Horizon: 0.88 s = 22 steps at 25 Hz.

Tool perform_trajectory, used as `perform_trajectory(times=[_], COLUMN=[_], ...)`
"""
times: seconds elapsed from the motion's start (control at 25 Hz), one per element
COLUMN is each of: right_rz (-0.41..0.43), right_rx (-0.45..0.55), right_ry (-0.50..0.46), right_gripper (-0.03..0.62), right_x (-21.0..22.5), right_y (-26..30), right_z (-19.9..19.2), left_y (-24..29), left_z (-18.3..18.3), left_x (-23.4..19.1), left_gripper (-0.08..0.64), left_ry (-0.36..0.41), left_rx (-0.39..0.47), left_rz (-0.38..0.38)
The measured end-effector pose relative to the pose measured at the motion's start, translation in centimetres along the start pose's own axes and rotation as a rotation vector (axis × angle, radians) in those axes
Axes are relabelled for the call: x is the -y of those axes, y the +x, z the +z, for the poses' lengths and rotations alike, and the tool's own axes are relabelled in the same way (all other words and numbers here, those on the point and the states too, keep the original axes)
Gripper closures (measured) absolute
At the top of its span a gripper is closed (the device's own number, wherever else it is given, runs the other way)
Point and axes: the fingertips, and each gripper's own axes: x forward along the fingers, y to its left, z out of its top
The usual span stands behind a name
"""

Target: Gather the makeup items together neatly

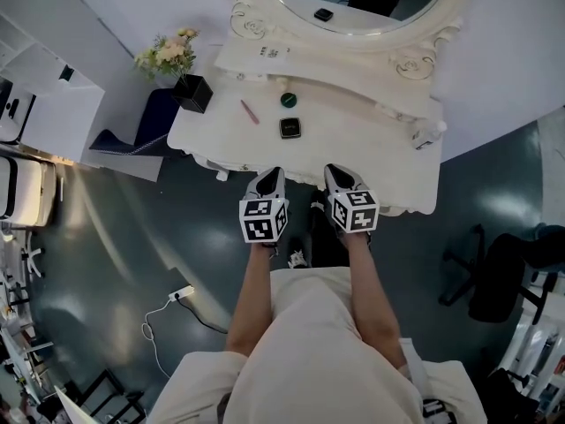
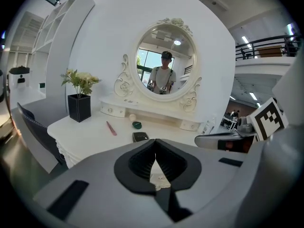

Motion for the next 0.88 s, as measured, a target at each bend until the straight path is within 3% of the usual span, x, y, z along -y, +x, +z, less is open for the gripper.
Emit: perform_trajectory(times=[0.32,0.68,0.88], right_rz=[0.055,0.107,0.123], right_rx=[-0.039,-0.104,-0.144], right_ry=[-0.038,-0.045,-0.058], right_gripper=[0.548,0.548,0.548], right_x=[1.5,4.8,6.5], right_y=[6.2,11.9,14.1], right_z=[3.1,4.7,4.5], left_y=[6.0,12.4,16.0], left_z=[1.8,1.1,0.2], left_x=[-2.6,-4.7,-5.0], left_gripper=[0.545,0.533,0.414], left_ry=[0.011,-0.023,-0.017], left_rx=[-0.047,-0.138,-0.189], left_rz=[0.023,0.070,0.097])
